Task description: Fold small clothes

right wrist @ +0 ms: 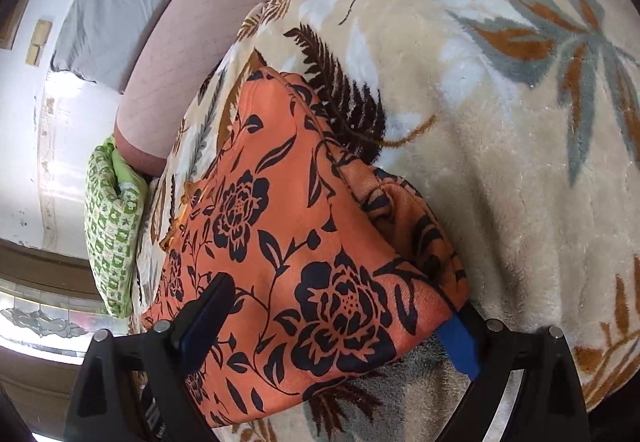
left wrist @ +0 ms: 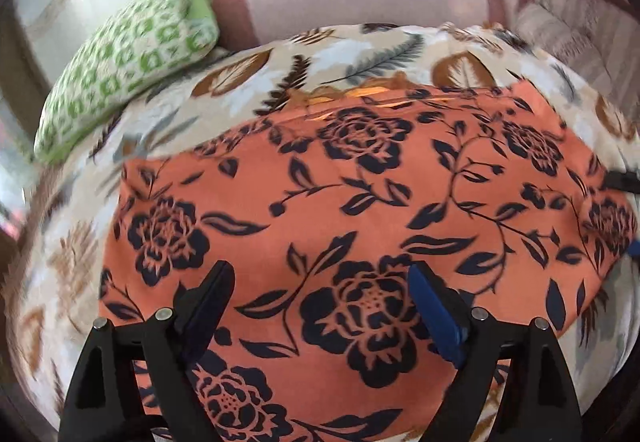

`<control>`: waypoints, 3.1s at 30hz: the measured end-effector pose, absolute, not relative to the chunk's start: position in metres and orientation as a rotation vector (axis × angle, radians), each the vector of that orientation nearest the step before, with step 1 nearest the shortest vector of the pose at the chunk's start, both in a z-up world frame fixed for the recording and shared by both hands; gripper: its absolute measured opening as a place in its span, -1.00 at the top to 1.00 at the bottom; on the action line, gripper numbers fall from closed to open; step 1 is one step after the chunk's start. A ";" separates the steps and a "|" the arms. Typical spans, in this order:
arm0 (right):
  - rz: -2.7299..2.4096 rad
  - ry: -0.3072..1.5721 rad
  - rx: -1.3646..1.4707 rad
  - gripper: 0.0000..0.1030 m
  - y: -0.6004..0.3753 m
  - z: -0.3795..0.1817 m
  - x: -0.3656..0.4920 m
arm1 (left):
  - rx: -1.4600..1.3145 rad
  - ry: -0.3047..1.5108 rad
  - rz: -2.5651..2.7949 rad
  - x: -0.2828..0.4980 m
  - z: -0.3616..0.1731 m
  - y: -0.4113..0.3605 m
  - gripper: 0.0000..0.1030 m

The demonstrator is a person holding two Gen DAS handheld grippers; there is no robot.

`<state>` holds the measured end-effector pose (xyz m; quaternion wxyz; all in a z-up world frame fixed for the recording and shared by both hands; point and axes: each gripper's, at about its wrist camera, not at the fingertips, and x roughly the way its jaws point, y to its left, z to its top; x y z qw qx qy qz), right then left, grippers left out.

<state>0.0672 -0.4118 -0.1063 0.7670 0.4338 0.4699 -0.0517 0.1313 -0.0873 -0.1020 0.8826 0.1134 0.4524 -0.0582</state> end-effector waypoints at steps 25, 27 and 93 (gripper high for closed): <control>-0.039 1.116 0.870 0.85 -0.407 -0.106 0.080 | 0.130 0.981 -0.117 0.150 -0.125 -0.096 -0.51; -0.040 1.130 0.829 0.82 -0.401 -0.104 0.085 | 0.118 0.990 -0.132 0.150 -0.123 -0.095 -0.41; 0.575 1.269 0.919 -0.70 -0.213 -0.125 0.163 | -0.001 1.056 0.089 0.167 -0.091 0.072 -0.25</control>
